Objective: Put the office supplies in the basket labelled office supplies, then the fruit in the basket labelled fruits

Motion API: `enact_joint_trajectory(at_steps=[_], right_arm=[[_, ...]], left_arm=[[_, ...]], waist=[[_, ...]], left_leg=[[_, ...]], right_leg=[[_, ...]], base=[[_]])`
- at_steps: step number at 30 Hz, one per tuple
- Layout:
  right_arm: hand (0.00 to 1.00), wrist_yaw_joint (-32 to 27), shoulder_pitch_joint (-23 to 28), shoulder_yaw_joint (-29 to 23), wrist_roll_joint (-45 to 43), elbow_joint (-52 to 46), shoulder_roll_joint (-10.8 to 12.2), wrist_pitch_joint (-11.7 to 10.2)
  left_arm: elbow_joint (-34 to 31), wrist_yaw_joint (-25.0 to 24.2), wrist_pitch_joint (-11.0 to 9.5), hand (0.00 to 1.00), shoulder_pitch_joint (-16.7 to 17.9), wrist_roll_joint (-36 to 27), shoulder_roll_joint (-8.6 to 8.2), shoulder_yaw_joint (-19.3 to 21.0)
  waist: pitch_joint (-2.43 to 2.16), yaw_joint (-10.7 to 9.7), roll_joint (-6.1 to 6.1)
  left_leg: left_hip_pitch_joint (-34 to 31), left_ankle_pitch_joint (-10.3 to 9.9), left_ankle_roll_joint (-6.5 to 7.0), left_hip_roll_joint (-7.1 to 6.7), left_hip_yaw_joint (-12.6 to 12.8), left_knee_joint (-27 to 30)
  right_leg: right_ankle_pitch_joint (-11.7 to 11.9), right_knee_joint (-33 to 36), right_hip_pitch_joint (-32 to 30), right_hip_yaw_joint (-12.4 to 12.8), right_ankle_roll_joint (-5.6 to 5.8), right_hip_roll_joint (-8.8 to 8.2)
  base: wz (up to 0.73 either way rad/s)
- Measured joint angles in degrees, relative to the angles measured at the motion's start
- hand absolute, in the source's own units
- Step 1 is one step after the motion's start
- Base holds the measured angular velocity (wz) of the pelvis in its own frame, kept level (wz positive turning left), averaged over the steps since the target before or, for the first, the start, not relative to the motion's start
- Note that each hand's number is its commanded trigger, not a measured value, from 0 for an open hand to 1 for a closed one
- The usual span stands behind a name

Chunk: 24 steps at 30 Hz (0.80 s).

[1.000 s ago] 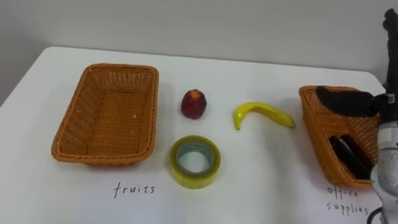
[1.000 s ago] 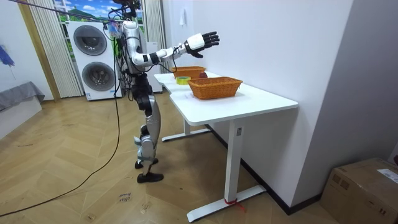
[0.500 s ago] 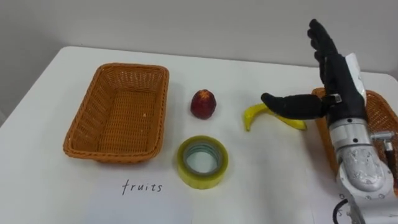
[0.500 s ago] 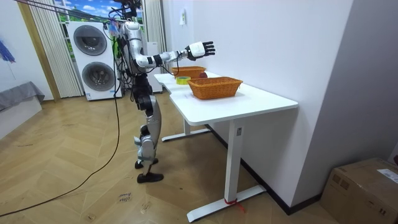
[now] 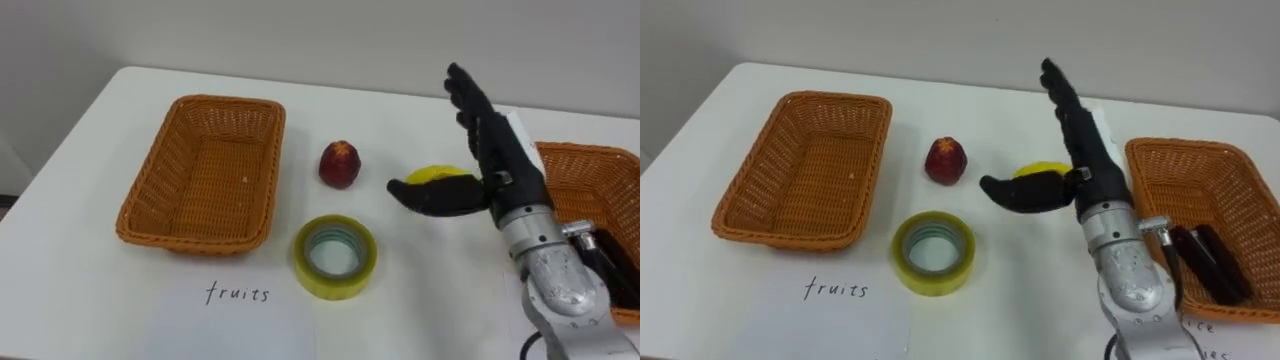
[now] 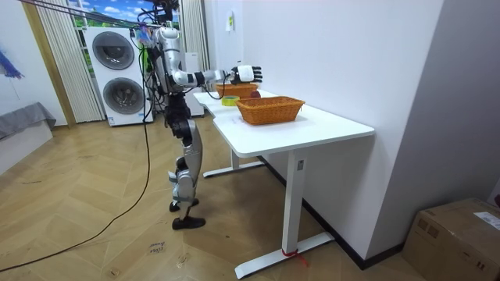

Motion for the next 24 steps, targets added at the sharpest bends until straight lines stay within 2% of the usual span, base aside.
enact_joint_trajectory(at_steps=[4,10,24], right_arm=[[0.00,0.65,0.23,0.48,1.70,4.77,0.71,0.34],[0.00,0.75,0.24,0.75,2.62,6.01,1.30,0.84],[0.00,1.07,0.24,4.88,2.29,7.14,1.75,0.84]], left_arm=[[-0.03,0.07,0.02,0.00,0.07,0.10,-0.16,-2.47],[-0.06,0.26,0.02,0.00,-0.16,0.08,-0.19,-4.16],[0.51,0.59,0.03,0.00,-0.92,0.10,-0.81,-4.27]], waist=[[0.18,0.03,0.27],[0.35,-0.07,0.64],[0.36,0.18,-0.15]], left_leg=[[-0.08,0.03,0.06,-0.09,0.05,-0.04],[-0.19,0.03,0.05,-0.01,0.36,-0.12],[-0.16,0.04,0.06,-0.05,0.31,-0.10]], right_leg=[[0.00,-0.01,-0.08,0.08,0.00,-0.09],[0.00,-0.01,-0.22,0.11,0.00,-0.02],[0.00,0.01,-0.17,0.12,0.00,-0.06]], base=[[-0.01],[-0.01],[0.00]])
